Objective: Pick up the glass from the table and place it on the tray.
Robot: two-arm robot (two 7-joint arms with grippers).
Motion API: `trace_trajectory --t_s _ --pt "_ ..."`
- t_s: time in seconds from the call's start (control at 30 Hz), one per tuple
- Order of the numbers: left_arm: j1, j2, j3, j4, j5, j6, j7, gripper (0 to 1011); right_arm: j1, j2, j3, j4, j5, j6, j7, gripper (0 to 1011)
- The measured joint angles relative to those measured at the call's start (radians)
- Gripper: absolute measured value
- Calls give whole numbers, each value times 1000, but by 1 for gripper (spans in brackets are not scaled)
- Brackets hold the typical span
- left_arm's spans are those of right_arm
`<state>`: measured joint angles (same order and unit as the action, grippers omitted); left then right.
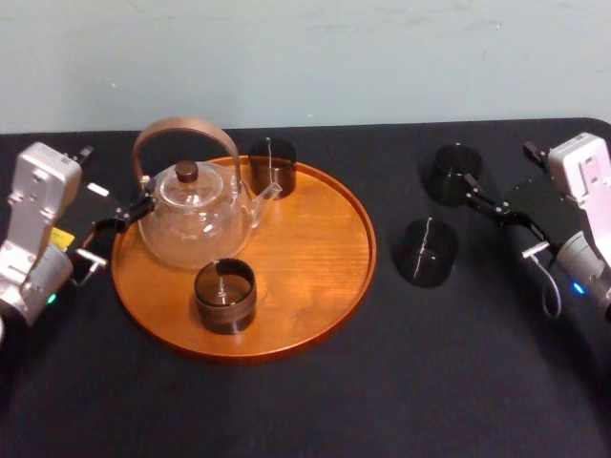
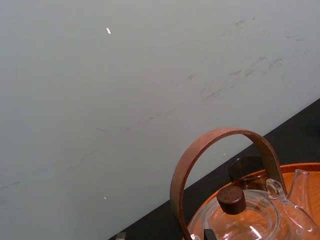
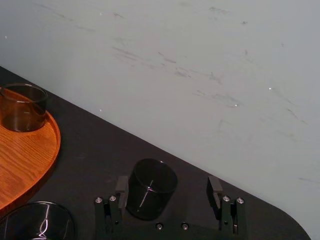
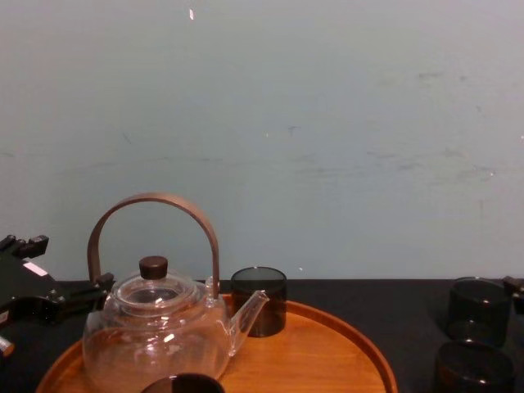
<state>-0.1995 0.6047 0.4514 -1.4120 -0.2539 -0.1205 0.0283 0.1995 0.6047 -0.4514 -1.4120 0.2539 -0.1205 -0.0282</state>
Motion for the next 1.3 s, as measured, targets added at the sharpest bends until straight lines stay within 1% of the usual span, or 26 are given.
trace_trajectory --t_s 0.03,0.17,0.23,0.27,0.4,0.6,0.7,0.87,0.93,1.17,1.3 --pt "0 0 0 0 0 0 0 1009 0 0 0 0 0 0 0 1002" --pt "0 0 0 0 0 0 0 1010 -4 -2 16 -4 34 2 59 1002" --pt "0 0 0 0 0 0 0 1010 -10 1 20 -11 44 4 77 1002" --pt "0 0 0 0 0 0 0 1010 -20 6 26 -21 56 6 97 1002" --pt "0 0 0 0 0 0 0 1010 -50 20 39 -54 72 9 128 1002" --pt "0 0 0 0 0 0 0 1010 -99 41 57 -107 75 11 145 1002" --pt "0 0 0 0 0 0 0 1010 -138 55 74 -148 79 9 153 1002" --pt "0 0 0 0 0 0 0 1010 -184 68 91 -192 82 5 162 1002" --pt "0 0 0 0 0 0 0 1009 -203 70 98 -208 95 5 179 1003" --pt "0 0 0 0 0 0 0 1009 -234 68 96 -230 94 17 202 1002" --pt "0 0 0 0 0 0 0 1010 -242 55 92 -226 91 29 219 1002"
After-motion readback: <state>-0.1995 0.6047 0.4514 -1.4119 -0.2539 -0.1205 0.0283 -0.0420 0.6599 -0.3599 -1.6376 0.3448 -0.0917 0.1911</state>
